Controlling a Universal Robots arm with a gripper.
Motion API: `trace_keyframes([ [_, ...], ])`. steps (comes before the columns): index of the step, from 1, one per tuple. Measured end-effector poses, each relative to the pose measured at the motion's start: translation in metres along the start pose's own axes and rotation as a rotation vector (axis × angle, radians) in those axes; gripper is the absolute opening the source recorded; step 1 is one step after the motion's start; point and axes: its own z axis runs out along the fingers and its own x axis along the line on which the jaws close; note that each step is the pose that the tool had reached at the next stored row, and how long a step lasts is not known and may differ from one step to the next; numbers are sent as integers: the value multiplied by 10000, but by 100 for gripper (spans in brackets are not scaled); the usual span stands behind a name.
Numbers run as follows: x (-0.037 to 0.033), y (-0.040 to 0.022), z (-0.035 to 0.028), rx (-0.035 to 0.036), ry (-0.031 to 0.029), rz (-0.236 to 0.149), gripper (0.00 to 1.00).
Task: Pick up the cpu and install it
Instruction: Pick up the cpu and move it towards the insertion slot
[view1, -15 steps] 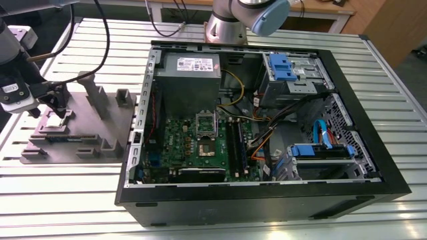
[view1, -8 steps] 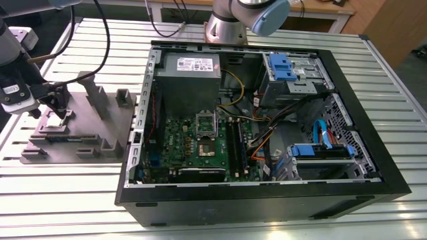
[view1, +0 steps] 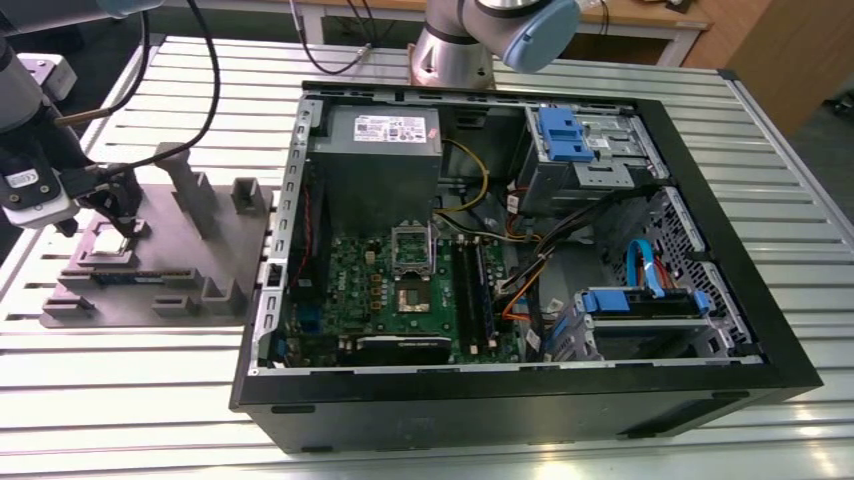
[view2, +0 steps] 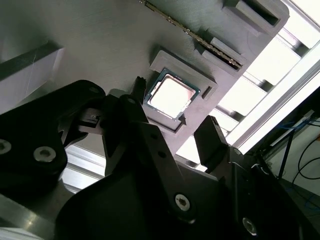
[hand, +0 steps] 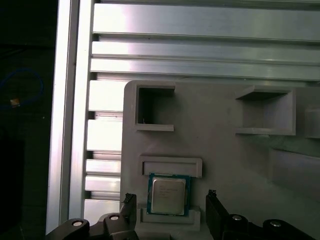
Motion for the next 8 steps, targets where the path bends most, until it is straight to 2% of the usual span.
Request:
trace_keyframes([
  [8, 1, 1, 6, -1, -2, 37, 66],
])
